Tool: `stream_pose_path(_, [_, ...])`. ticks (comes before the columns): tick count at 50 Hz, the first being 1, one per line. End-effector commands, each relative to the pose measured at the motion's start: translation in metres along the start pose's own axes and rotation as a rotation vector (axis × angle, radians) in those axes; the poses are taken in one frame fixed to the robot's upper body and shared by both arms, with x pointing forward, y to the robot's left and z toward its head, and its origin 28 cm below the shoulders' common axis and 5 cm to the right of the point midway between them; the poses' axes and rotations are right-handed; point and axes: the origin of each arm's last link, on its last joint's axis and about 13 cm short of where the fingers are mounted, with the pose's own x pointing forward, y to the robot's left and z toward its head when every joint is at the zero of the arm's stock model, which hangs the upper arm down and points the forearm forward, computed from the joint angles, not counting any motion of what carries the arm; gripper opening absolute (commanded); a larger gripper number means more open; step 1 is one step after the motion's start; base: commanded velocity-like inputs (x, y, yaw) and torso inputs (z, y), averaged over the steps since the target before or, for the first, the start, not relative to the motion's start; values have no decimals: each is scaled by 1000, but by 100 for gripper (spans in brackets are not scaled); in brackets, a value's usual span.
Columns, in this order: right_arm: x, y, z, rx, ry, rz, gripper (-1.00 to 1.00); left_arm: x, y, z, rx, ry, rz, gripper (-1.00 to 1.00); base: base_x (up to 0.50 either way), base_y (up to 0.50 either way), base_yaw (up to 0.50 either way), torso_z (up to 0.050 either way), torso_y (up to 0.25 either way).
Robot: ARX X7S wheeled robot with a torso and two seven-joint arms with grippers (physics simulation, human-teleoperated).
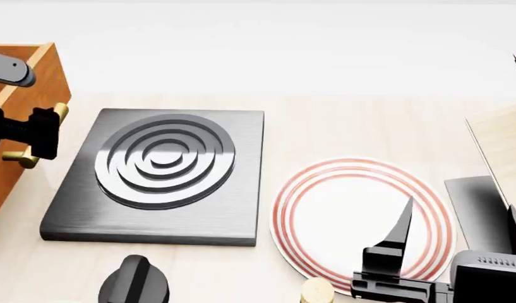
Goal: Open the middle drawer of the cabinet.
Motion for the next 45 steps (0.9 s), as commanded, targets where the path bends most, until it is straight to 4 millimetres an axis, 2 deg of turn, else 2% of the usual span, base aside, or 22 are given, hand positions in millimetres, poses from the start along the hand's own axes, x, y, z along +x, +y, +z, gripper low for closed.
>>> stream_pose_path(1, [0, 0, 0, 0, 0, 1, 100, 3, -2, -6, -3, 12, 0, 100, 0, 0, 0, 0, 0])
stream_pose_path(31, [-1, 0, -1, -6, -2, 4, 100, 10, -9, -29, -15, 52, -9, 100, 0, 0, 0, 0, 0])
stream_pose_path(45, [0, 0, 0, -4, -3, 7, 100, 1, -32, -35, 12, 50, -105, 100, 0, 0, 0, 0, 0])
